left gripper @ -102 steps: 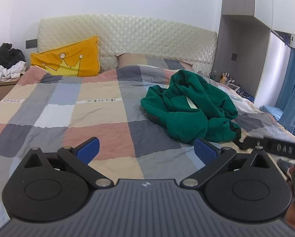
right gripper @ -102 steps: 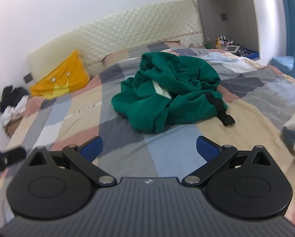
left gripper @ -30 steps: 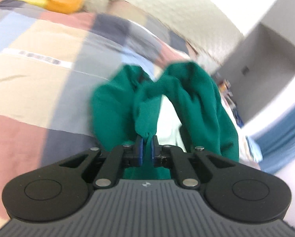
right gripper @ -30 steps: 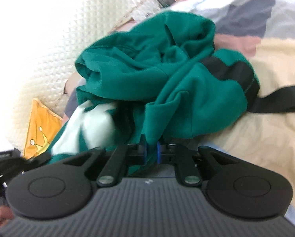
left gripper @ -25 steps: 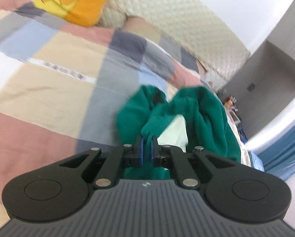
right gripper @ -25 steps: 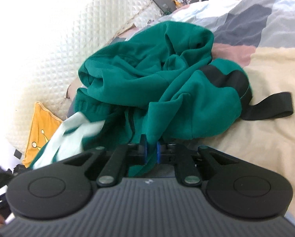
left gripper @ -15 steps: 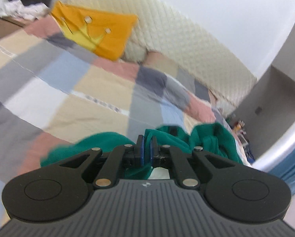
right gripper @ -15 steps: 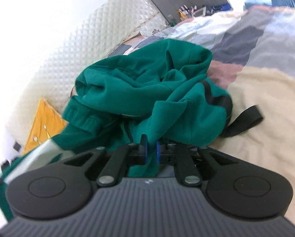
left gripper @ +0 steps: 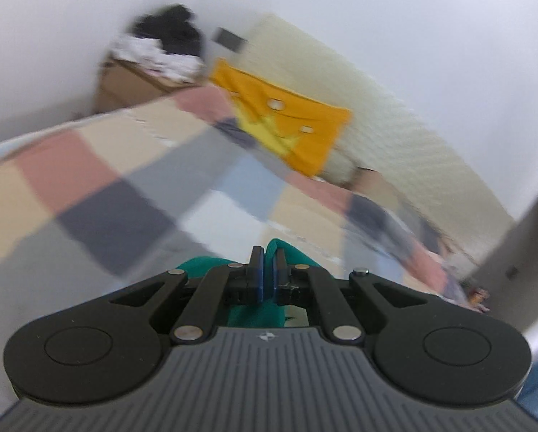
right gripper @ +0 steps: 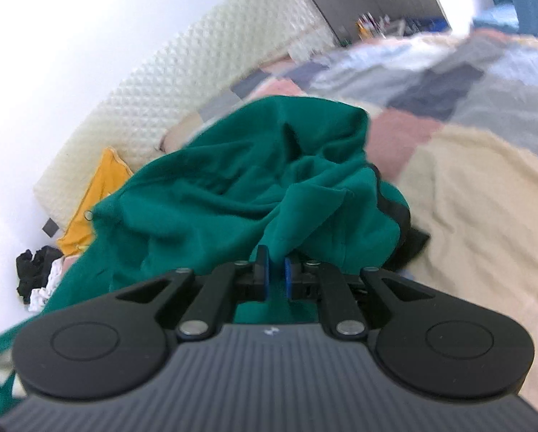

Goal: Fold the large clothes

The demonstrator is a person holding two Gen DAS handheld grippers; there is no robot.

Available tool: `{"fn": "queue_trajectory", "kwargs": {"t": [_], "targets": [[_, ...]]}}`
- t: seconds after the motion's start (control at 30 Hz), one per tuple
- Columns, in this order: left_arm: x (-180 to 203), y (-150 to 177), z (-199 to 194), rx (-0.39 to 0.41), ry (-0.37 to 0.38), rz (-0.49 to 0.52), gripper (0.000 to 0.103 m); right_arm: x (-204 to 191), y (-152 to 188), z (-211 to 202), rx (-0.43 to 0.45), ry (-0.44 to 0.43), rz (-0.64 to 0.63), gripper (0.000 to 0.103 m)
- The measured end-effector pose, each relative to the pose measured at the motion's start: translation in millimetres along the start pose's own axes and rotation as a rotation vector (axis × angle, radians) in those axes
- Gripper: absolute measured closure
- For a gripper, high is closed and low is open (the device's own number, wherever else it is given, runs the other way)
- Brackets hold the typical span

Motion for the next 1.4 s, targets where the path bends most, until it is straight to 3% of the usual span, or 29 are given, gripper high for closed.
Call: {"fn": "queue_trajectory", "kwargs": {"t": [0.13,0.27,0.33,0.53,0.6,0.63,0.7,0.8,0.97,1.1,1.23,1.4], "targets": [[-48,24,13,-0.08,-0.111,0.012,0.098,12,9,21,-0.067,0.061,0.036,0.091],[-78,58,60,-0.211,-0.194,0.046,0.097,18,14,40,-0.078,0.126,0.031,0.09],[-83,66,76,-0.237,-0.226,0.046,0.097,21,17,45,-0.084,0.143,0.03,0.089],[-76,75,90,-0.307,-0.237,0.097,0.095,25,23,38,-0.092,0.129,0.091,0.088],[-63,75,90,-0.32,-0.221,0.111,0.083,24,24,35,-0.092,0.132,0.1,0.083],[-59,74,86,-0.325,-0.208,0.12,0.077,24,23,34,-0.093,0.133,0.11,0.078],[-48,73,85,-0.33,-0.183,0.137,0.047,28,20,29,-0.092,0.127,0.15,0.047],[-30,68,71,-0.315,-0.142,0.161,0.036,35,12,18,-0.066,0.106,0.228,0.023],[21,63,48,-0.282,-0.034,0.194,0.031,37,-4,1,0.035,0.102,0.239,0.023],[92,74,46,-0.266,0.133,0.237,0.031,26,-16,-9,0.101,0.067,0.177,0.023],[171,95,59,-0.252,0.307,0.25,0.031,15,-17,-7,0.093,0.018,0.126,0.023],[251,132,89,-0.306,0.468,0.231,0.031,10,-8,7,0.042,0.007,0.095,0.023]]}}
Point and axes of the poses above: each gripper's, at about its wrist camera, not at the fingertips, and z roughly the way its jaws point, x to its right, y to its underside, the point moved 9 cm from there along z, roughly the way its jaws point, and after that the axes turned 12 degrees about z, right-handed, at the moved point
